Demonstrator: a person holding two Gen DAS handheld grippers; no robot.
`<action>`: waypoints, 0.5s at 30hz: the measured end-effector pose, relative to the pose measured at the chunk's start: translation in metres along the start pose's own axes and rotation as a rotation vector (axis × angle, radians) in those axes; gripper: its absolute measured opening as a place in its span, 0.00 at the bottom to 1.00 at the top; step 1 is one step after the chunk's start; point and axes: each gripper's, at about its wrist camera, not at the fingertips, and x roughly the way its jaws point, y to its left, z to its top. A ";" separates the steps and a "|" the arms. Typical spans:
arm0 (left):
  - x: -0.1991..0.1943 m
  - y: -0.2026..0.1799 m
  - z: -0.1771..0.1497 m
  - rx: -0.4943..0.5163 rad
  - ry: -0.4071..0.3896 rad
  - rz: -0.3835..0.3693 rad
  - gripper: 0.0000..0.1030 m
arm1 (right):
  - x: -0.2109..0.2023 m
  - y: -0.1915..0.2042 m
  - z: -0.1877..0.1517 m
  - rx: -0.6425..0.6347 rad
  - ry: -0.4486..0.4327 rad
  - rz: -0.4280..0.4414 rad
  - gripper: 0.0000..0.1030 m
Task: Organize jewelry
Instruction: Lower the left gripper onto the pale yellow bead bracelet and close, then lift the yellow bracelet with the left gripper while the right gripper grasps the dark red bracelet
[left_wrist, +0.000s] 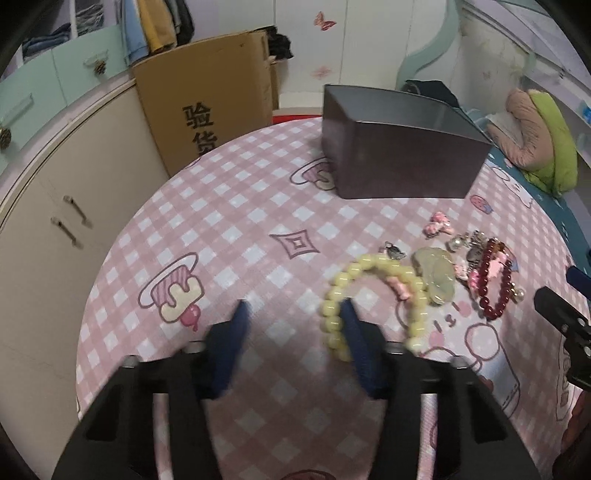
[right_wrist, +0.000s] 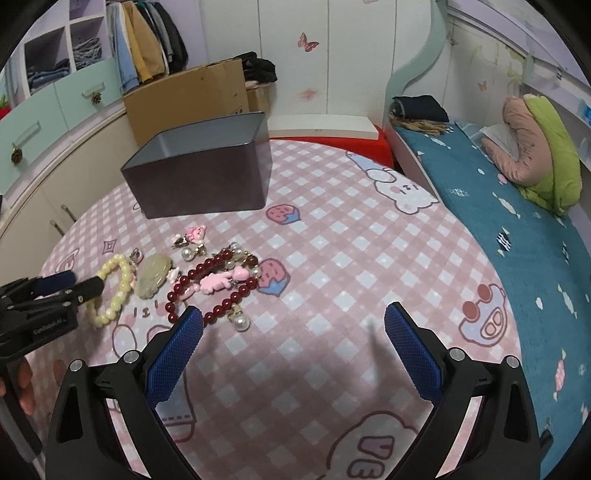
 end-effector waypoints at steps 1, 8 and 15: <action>0.000 -0.002 0.000 0.011 -0.007 -0.003 0.29 | 0.001 0.001 -0.001 -0.001 -0.001 0.001 0.93; -0.005 0.003 -0.006 -0.001 -0.036 -0.075 0.07 | 0.006 0.008 0.002 -0.011 0.003 0.020 0.93; -0.027 0.010 -0.005 -0.010 -0.093 -0.131 0.07 | 0.007 0.017 0.007 -0.024 -0.002 0.015 0.92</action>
